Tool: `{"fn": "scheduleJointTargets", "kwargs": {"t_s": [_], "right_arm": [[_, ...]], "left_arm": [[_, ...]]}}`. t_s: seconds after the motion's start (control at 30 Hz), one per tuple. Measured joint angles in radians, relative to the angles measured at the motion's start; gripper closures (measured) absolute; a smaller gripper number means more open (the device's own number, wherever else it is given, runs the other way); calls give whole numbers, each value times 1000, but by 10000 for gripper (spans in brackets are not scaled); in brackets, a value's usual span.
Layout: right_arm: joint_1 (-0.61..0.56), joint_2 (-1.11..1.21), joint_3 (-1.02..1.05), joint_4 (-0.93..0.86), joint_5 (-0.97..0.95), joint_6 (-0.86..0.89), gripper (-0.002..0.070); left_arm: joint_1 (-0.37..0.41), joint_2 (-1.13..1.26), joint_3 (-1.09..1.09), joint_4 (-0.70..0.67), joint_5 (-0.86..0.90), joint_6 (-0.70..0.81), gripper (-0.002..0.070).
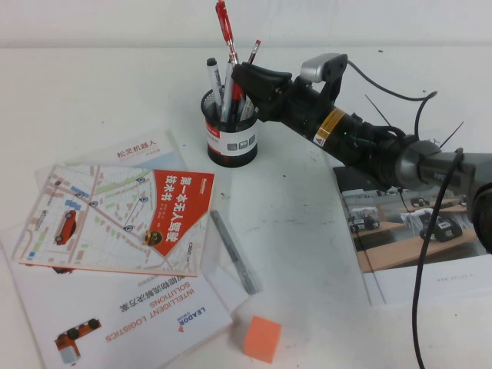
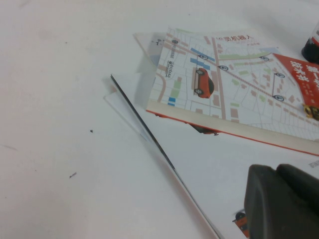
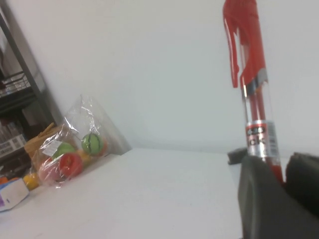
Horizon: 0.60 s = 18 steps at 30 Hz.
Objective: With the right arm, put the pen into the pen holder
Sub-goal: Place the pen onto the pen holder
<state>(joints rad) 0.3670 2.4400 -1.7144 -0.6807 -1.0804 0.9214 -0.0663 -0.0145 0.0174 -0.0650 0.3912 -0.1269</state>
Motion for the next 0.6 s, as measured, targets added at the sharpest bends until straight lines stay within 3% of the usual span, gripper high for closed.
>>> {"fn": "scheduleJointTargets", "kwargs": {"t_s": [0.07,0.23,0.33,0.43,0.6], "right_arm": [[0,0,0,0,-4,-14,582],[0,0,-2,2,-37,-24,414],[0,0,-4,16,-62,-25,377],[-2,-2,-6,43,-66,15,427],[-17,-62,-6,-34,-66,152,641]], "left_arm": [[0,0,0,0,0,0,677],[0,0,0,0,0,0,678],[0,0,0,0,0,0,678],[0,0,0,0,0,0,678],[0,0,0,0,0,0,678]]}}
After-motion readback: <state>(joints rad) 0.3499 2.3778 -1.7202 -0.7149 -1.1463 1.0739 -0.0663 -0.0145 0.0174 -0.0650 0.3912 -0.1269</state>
